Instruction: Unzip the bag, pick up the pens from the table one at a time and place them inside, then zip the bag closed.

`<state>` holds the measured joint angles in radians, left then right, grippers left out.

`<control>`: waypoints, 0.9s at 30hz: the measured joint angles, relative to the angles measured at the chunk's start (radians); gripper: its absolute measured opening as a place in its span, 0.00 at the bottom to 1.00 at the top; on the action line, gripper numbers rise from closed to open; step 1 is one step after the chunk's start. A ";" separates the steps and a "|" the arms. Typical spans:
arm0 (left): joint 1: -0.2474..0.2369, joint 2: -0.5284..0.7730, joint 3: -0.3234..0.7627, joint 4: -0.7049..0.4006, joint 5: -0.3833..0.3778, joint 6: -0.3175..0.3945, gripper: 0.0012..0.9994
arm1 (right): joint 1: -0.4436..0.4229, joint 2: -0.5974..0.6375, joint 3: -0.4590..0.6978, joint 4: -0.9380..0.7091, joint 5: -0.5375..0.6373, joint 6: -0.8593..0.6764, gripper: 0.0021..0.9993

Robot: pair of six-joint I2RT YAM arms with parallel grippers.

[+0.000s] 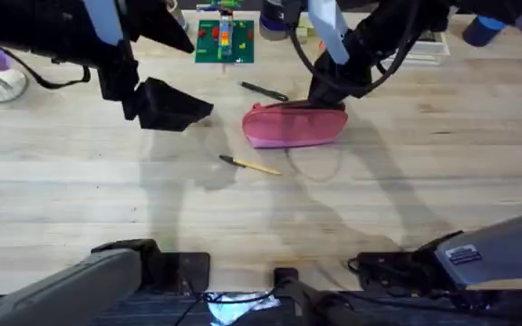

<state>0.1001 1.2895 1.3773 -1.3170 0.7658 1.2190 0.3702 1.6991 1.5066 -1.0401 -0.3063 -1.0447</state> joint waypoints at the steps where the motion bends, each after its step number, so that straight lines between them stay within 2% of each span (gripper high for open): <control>1: 0.000 0.000 0.000 0.000 0.000 0.000 0.99 | 0.000 0.004 0.000 0.001 0.000 -0.003 0.03; 12: 0.000 0.000 0.000 0.000 0.000 0.000 0.99 | 0.000 0.107 0.000 0.010 0.000 -0.028 0.03; 19: 0.000 0.000 0.000 0.000 0.000 0.000 0.99 | 0.000 0.198 0.000 0.078 -0.001 -0.044 0.03; 27: 0.000 0.000 0.000 0.000 0.000 0.000 0.99 | 0.002 0.213 0.001 0.087 0.000 -0.050 0.08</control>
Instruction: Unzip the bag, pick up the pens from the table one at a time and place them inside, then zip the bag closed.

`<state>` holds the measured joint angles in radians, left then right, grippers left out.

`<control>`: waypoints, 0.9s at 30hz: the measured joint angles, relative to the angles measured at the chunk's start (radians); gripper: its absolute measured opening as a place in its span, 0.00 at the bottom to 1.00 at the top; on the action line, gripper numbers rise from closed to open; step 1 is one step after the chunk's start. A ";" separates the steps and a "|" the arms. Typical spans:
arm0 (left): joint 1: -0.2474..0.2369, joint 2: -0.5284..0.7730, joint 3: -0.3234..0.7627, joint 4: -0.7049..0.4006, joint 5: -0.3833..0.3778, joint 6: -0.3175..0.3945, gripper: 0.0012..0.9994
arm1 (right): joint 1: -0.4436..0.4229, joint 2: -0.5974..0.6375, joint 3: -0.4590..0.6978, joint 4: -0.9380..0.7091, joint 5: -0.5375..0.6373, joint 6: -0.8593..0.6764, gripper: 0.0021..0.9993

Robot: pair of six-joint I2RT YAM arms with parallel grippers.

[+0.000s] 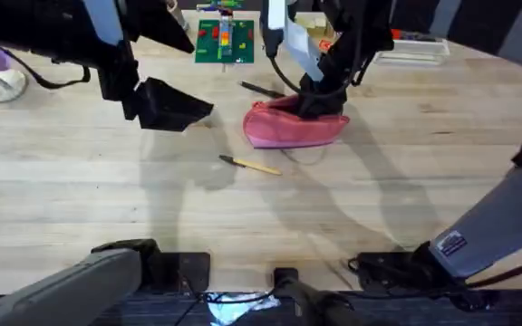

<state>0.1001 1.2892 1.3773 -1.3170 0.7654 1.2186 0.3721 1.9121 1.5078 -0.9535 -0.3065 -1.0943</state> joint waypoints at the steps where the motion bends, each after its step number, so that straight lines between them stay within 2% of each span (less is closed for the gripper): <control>1: 0.000 0.000 0.000 0.000 0.000 0.000 0.99 | 0.000 0.000 0.000 0.000 0.000 0.000 0.09; 4: 0.000 0.000 0.000 0.000 0.000 0.000 0.99 | 0.000 0.000 0.000 0.000 0.000 -0.002 0.12; 7: 0.000 0.000 0.000 0.000 0.000 0.000 0.99 | 0.001 0.000 0.000 -0.001 0.000 -0.006 0.24; 12: 0.000 0.000 0.000 0.000 0.000 0.000 0.99 | 0.005 0.000 0.000 -0.005 0.000 -0.006 0.93; 13: 0.000 0.000 0.000 0.000 0.000 0.000 0.99 | 0.006 0.000 0.000 -0.005 0.000 -0.007 0.98; 27: 0.000 0.000 0.000 0.000 0.000 0.000 0.99 | 0.006 0.000 0.000 -0.006 0.000 -0.006 1.00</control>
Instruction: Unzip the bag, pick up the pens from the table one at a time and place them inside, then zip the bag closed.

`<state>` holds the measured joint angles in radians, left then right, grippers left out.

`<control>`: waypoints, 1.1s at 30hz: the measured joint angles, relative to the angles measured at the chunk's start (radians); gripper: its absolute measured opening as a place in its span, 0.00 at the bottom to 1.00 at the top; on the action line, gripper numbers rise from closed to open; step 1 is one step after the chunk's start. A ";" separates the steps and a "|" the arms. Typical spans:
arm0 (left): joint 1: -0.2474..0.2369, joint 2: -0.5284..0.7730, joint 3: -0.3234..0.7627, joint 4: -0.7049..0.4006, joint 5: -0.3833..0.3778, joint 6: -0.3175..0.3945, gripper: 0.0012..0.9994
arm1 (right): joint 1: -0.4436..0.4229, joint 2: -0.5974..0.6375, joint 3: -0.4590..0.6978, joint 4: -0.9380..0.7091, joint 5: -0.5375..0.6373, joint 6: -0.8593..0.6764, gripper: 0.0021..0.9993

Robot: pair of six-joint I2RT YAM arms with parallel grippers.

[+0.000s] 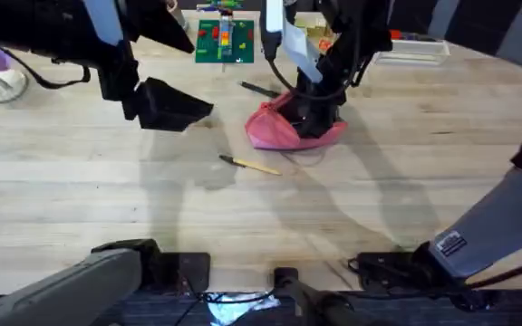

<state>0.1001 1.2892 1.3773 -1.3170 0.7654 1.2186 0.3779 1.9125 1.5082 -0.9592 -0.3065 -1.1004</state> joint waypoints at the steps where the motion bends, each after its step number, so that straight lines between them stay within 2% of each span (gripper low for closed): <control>1: 0.000 0.000 0.000 0.000 0.000 0.000 0.99 | 0.000 0.000 0.000 -0.001 0.000 0.001 1.00; 8: 0.000 0.000 0.000 0.000 0.000 0.000 0.99 | 0.003 -0.030 0.000 -0.015 -0.002 0.115 1.00; 15: 0.000 0.000 0.000 -0.011 -0.025 0.000 0.99 | 0.010 -0.184 0.045 -0.053 0.004 0.277 1.00; 23: -0.008 0.000 0.000 -0.043 -0.045 0.001 0.99 | 0.040 -0.329 0.079 -0.047 0.033 0.320 1.00; 24: -0.050 0.000 0.000 -0.049 -0.088 0.015 0.99 | 0.037 -0.330 0.079 -0.037 0.057 0.324 1.00; 27: -0.108 0.000 0.000 -0.046 -0.140 0.044 0.99 | 0.036 -0.329 0.079 -0.035 0.074 0.330 1.00; 33: -0.201 0.000 0.000 -0.023 -0.187 0.096 0.99 | 0.033 -0.329 0.079 -0.017 0.146 0.338 1.00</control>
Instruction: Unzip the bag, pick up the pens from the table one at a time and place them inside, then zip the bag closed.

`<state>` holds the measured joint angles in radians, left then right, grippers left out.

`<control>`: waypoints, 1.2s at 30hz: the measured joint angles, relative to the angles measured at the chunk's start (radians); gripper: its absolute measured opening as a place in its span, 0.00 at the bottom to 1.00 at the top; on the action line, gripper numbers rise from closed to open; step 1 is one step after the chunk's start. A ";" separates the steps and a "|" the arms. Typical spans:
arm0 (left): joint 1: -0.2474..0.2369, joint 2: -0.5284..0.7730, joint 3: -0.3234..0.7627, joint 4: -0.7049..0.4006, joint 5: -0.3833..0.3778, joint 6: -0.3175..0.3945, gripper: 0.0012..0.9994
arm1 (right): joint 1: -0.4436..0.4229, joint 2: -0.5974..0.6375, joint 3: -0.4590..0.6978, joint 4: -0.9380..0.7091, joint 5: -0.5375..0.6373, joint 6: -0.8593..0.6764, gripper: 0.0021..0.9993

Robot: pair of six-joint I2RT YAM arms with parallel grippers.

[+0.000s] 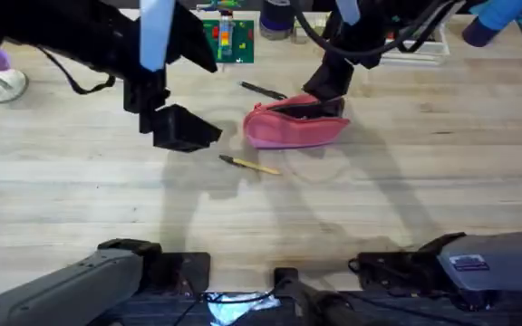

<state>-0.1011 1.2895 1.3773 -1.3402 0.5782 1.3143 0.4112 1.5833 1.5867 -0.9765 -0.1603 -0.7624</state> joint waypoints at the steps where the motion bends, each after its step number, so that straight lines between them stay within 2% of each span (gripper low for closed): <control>1: -0.009 0.000 0.000 -0.004 -0.002 0.004 0.99 | -0.002 0.000 0.000 0.000 0.014 0.007 1.00; 5: -0.033 0.000 0.000 -0.014 -0.012 0.014 1.00 | -0.040 0.000 0.000 0.000 0.046 0.068 1.00; 8: -0.049 0.000 -0.002 -0.013 -0.054 0.018 1.00 | -0.090 0.000 0.000 0.000 0.046 0.105 1.00; 12: -0.073 0.014 -0.019 -0.006 -0.110 0.019 1.00 | -0.157 0.000 0.000 0.000 -0.004 0.127 1.00; 18: -0.086 0.067 -0.097 0.065 -0.138 0.019 1.00 | -0.232 0.000 0.000 -0.004 -0.078 0.139 1.00; 24: -0.101 0.138 -0.167 0.136 -0.156 0.018 1.00 | -0.260 -0.005 0.000 -0.003 -0.099 0.139 1.00; 29: -0.152 0.219 -0.182 0.182 -0.162 0.018 1.00 | -0.262 -0.037 0.000 -0.001 -0.100 0.139 1.00; 36: -0.215 0.379 -0.185 0.189 -0.178 0.018 1.00 | -0.262 -0.061 0.000 -0.001 -0.103 0.139 1.00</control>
<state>-0.3165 1.6682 1.1927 -1.1511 0.4000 1.3327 0.1493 1.5223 1.5867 -0.9771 -0.2634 -0.6231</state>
